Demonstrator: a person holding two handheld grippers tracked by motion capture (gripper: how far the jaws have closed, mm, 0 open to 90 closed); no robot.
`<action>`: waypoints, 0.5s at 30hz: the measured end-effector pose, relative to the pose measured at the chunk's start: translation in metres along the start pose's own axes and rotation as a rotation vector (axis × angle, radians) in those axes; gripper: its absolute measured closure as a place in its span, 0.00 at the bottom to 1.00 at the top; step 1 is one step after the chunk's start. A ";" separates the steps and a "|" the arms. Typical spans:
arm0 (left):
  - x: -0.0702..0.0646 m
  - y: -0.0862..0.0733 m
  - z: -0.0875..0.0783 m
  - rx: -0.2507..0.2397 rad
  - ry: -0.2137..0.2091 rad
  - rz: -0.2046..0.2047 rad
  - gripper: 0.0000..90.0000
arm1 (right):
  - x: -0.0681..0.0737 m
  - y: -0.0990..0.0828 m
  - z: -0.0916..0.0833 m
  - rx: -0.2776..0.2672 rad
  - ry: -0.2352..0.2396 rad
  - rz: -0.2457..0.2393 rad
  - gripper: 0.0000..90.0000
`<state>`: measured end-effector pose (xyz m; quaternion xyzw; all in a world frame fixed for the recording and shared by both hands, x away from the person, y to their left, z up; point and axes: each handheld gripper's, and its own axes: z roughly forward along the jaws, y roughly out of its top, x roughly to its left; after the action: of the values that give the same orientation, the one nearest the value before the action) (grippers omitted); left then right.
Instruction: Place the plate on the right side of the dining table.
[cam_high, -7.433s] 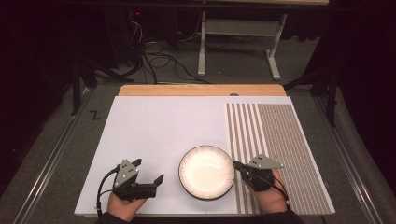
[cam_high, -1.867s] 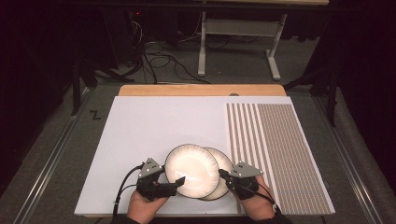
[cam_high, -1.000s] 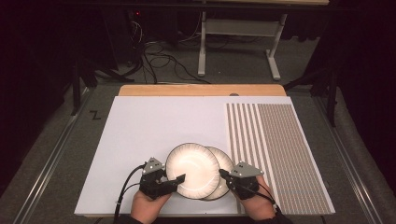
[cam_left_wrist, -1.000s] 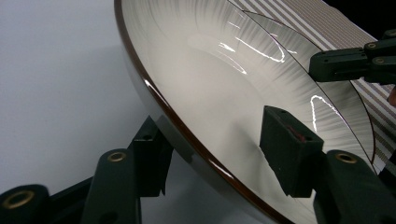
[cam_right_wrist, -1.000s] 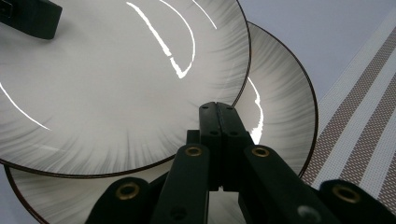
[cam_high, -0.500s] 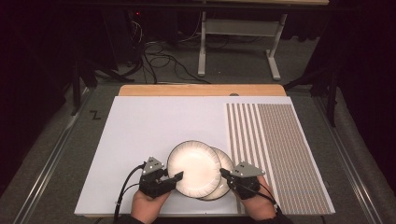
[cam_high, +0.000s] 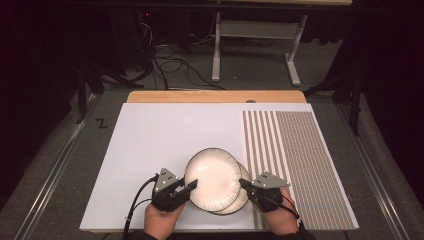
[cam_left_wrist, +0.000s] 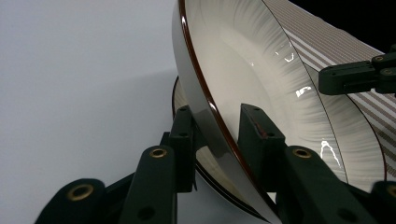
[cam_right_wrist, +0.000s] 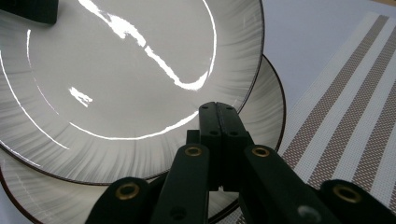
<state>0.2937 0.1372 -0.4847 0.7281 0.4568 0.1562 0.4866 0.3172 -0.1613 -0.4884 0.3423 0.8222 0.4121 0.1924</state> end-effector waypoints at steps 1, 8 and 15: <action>0.000 0.000 0.000 -0.003 -0.001 0.001 0.77 | -0.001 0.000 -0.001 -0.004 -0.002 -0.005 1.00; 0.001 0.001 0.001 -0.016 -0.013 0.006 0.78 | -0.007 0.003 -0.011 -0.049 -0.005 0.020 1.00; -0.004 0.003 -0.003 -0.053 -0.008 0.062 0.79 | -0.025 0.003 -0.031 -0.103 -0.012 0.069 0.93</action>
<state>0.2908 0.1349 -0.4797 0.7294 0.4277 0.1806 0.5024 0.3174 -0.1952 -0.4673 0.3627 0.7864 0.4582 0.2001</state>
